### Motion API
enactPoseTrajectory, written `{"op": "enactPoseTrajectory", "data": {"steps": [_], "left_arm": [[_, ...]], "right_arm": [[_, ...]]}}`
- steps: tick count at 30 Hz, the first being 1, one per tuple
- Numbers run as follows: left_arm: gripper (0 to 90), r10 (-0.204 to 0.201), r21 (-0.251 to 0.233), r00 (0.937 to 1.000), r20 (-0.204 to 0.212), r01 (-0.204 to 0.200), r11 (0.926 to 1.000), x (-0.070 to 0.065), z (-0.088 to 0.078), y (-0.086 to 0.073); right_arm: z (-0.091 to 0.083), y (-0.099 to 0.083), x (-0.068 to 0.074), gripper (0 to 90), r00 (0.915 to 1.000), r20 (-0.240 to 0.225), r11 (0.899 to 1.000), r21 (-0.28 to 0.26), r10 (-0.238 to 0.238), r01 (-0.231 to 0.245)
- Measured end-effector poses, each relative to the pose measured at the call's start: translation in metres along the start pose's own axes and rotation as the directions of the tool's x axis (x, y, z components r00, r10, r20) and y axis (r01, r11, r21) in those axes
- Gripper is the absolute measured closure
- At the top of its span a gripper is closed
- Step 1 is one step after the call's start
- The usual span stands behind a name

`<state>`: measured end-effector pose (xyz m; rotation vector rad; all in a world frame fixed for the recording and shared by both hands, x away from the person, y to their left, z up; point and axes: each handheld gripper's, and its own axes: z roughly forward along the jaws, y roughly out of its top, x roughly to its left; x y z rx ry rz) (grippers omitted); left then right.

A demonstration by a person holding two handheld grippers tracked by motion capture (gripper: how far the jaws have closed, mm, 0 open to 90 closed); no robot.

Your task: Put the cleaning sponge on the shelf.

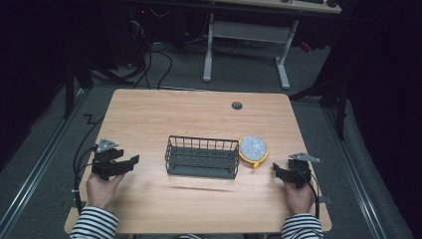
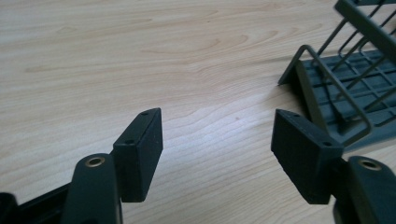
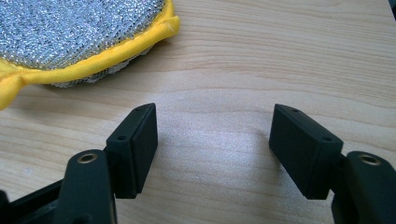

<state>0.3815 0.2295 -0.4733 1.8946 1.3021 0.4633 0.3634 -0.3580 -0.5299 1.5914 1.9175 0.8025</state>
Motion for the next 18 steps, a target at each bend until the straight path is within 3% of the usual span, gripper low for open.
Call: {"op": "enactPoseTrajectory", "data": {"steps": [8,11,18], "left_arm": [[34.3,-0.012,0.002,0.9991,-0.042,0.012,0.9999,0.002,0.010,-0.012],[34.5,-0.016,-0.003,0.9969,-0.077,0.016,0.9999,0.001,0.019,-0.021],[35.3,-0.032,0.010,0.9936,-0.109,0.033,0.9994,0.004,0.034,-0.028]], "right_arm": [[0.000,0.000,0.000,32.7,1.0000,-0.002,1.000,-0.003,-0.003,0.003],[0.000,0.000,0.000,32.7,1.0000,-0.001,1.000,-0.003,-0.003,0.003],[0.000,0.000,0.000,32.8,1.0000,-0.001,1.000,-0.002,0.000,0.000]]}}
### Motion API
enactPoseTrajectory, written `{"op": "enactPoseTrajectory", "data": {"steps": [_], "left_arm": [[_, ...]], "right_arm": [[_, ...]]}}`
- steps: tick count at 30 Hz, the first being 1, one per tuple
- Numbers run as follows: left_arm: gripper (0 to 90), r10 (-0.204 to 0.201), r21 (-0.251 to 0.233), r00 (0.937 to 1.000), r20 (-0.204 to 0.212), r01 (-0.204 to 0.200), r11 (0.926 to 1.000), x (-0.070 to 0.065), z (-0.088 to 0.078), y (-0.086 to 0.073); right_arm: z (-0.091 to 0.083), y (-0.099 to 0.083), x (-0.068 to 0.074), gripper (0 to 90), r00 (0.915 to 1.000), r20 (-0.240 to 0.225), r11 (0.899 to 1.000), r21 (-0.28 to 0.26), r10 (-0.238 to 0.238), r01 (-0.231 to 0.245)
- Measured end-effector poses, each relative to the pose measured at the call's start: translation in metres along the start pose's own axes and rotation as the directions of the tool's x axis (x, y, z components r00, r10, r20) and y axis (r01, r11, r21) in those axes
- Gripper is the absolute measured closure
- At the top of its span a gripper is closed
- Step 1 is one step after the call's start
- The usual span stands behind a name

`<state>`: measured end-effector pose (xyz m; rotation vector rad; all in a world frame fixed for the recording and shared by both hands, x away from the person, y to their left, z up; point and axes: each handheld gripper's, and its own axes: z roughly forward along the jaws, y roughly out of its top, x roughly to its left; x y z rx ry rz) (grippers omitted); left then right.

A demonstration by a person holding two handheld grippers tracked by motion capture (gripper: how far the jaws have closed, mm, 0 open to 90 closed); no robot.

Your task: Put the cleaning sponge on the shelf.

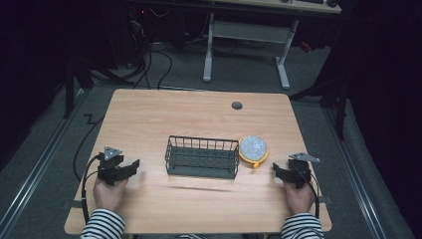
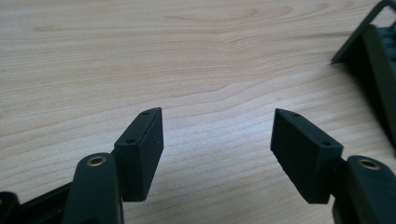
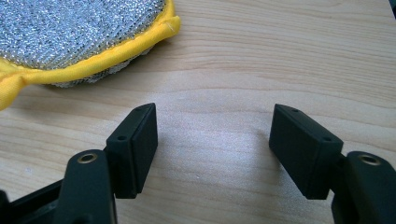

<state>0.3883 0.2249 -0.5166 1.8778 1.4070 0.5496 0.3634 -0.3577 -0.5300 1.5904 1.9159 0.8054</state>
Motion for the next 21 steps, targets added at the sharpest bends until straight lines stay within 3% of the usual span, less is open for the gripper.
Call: {"op": "enactPoseTrajectory", "data": {"steps": [3,9,15,21], "left_arm": [[35.5,-0.018,-0.009,0.9996,-0.022,0.017,0.9998,0.001,0.008,0.001],[35.6,-0.006,0.004,0.9980,-0.063,0.006,1.0000,0.003,0.017,-0.001],[35.2,0.005,0.028,0.9970,-0.078,-0.003,0.9996,0.007,0.022,-0.003],[34.1,0.020,0.014,0.9964,-0.082,-0.019,0.9997,0.008,0.023,-0.006]], "right_arm": [[-0.001,-0.001,0.001,37.9,1.0000,-0.004,1.000,-0.007,0.000,0.000],[-0.001,-0.001,0.001,38.1,1.0000,-0.003,1.000,-0.005,0.001,-0.001],[-0.001,0.000,0.001,38.1,0.9995,-0.010,1.000,-0.009,0.029,-0.029],[0.000,0.003,0.002,38.8,1.0000,-0.005,1.000,0.016,0.004,-0.004]]}}
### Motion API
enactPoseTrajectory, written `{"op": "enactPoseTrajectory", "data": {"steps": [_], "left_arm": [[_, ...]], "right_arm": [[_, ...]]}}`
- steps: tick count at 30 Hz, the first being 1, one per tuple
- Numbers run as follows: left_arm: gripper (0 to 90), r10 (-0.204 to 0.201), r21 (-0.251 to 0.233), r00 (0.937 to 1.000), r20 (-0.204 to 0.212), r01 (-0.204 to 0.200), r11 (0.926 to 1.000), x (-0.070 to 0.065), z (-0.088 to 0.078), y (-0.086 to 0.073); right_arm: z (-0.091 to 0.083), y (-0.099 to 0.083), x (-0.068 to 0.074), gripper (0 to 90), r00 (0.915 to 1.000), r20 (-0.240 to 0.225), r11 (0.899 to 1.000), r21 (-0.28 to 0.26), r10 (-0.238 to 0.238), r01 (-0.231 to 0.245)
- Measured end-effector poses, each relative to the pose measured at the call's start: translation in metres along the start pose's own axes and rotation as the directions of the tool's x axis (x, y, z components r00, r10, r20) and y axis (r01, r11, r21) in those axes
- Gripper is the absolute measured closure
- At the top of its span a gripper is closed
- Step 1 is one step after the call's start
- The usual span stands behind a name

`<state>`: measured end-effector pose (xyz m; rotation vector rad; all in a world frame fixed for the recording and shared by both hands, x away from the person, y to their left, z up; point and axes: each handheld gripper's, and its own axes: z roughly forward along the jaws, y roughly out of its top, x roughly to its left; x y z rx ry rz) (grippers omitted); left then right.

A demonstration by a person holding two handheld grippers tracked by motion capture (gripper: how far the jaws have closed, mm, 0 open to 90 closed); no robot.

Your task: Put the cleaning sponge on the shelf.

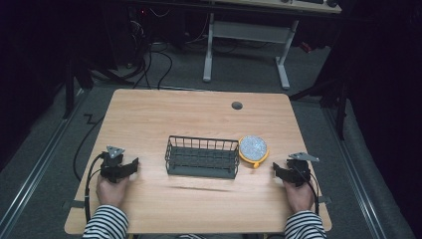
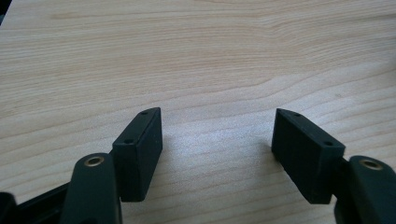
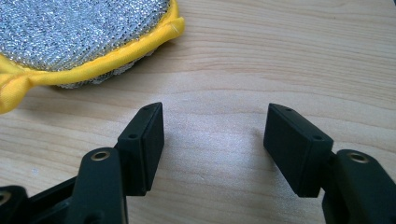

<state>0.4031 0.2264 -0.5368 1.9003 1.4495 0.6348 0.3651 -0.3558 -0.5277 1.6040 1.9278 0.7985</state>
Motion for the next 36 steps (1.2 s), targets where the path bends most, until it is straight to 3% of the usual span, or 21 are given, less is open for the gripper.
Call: {"op": "enactPoseTrajectory", "data": {"steps": [6,10,14,17,21,32,36], "left_arm": [[33.7,-0.007,0.003,0.9999,-0.009,0.007,1.0000,0.000,0.000,0.000],[33.6,-0.010,0.002,0.9999,-0.007,0.010,1.0000,0.000,0.000,0.000],[33.2,-0.009,0.002,0.9999,-0.006,0.009,1.0000,0.001,0.000,0.000],[33.0,-0.007,0.003,1.0000,-0.006,0.007,1.0000,0.001,0.000,0.000],[32.8,-0.007,0.003,1.0000,-0.006,0.007,1.0000,0.000,0.000,0.000],[32.3,-0.006,0.004,1.0000,-0.006,0.006,1.0000,0.000,0.001,0.001],[32.3,-0.006,0.004,1.0000,-0.006,0.006,1.0000,0.000,0.001,0.001]], "right_arm": [[0.000,0.006,0.000,42.0,0.9998,0.008,0.999,0.039,0.016,-0.016],[0.000,0.014,-0.003,42.5,0.9988,-0.009,0.995,0.088,0.048,-0.047],[-0.002,0.021,-0.003,42.8,0.9966,-0.036,0.993,0.099,0.073,-0.069],[-0.003,0.026,0.000,43.2,0.9971,-0.044,0.992,0.108,0.062,-0.057],[-0.007,0.043,0.005,43.4,0.9955,-0.067,0.996,0.068,0.067,-0.063],[0.010,0.084,0.023,39.2,0.9920,-0.124,0.989,0.150,0.022,-0.003],[0.019,0.093,0.028,38.1,0.9905,-0.133,0.984,0.180,0.035,-0.010]]}}
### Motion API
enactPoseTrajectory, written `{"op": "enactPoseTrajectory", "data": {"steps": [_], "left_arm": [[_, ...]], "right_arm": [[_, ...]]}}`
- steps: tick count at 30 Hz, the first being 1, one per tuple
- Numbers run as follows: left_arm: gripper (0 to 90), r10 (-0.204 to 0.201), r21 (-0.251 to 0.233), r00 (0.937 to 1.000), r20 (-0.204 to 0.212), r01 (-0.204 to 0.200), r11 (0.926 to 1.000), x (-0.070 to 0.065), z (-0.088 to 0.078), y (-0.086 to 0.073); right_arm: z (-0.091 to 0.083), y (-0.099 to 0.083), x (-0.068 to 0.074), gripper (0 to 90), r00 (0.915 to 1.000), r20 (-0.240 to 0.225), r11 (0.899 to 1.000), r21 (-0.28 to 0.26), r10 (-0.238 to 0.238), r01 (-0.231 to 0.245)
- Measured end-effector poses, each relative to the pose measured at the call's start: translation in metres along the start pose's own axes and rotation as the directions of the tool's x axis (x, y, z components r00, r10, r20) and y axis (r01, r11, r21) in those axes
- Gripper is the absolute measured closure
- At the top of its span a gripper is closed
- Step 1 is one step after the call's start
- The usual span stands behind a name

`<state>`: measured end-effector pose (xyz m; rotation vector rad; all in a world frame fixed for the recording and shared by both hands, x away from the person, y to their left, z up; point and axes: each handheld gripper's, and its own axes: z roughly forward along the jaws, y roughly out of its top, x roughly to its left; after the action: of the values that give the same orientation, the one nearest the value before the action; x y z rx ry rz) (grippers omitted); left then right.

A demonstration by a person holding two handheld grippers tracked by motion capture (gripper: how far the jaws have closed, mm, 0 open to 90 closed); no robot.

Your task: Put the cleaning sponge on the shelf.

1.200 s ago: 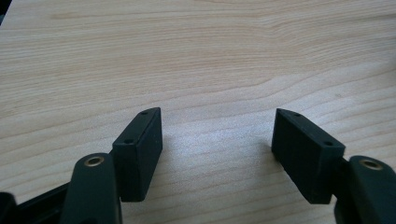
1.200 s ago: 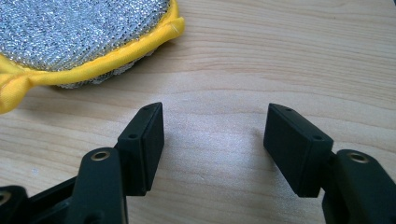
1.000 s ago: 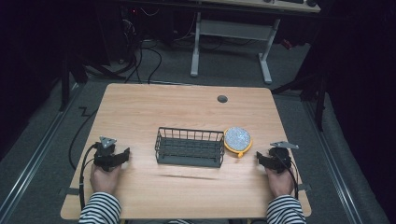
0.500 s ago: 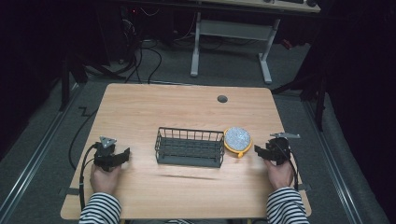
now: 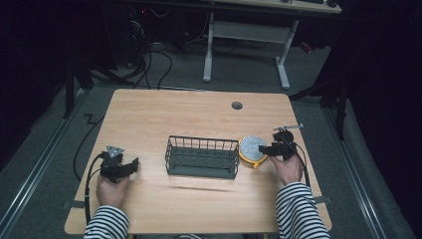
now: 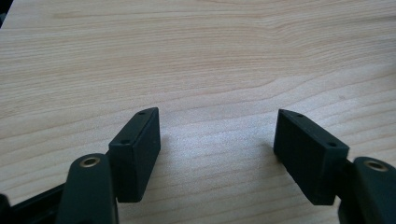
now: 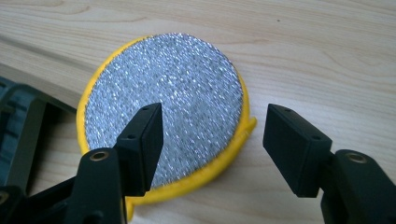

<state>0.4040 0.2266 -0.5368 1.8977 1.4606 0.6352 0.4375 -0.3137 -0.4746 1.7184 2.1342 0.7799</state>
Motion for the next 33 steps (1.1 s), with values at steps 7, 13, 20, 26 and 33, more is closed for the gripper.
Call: {"op": "enactPoseTrajectory", "data": {"steps": [7,13,20,26,33], "left_arm": [[32.3,0.000,0.000,1.0000,0.000,0.000,1.0000,0.000,0.000,0.000],[32.3,0.000,0.000,1.0000,0.001,0.000,1.0000,0.000,0.000,0.000],[32.3,0.000,0.000,1.0000,0.000,0.000,1.0000,0.000,0.000,0.000],[32.3,-0.001,-0.001,1.0000,0.000,0.001,1.0000,0.000,0.000,0.000],[32.3,-0.001,-0.001,1.0000,0.000,0.001,1.0000,0.000,0.000,0.000]], "right_arm": [[0.013,0.013,0.007,38.3,0.9996,-0.005,0.999,0.035,0.028,-0.027],[0.024,0.019,0.004,37.5,0.9971,0.016,0.995,0.073,0.074,-0.075],[0.034,0.023,0.005,37.7,0.9963,0.018,0.991,0.101,0.084,-0.086],[0.038,0.021,0.001,46.2,0.9951,-0.010,0.988,0.122,0.098,-0.096],[0.036,0.023,0.001,72.0,0.9979,-0.017,0.988,0.142,0.063,-0.060]]}}
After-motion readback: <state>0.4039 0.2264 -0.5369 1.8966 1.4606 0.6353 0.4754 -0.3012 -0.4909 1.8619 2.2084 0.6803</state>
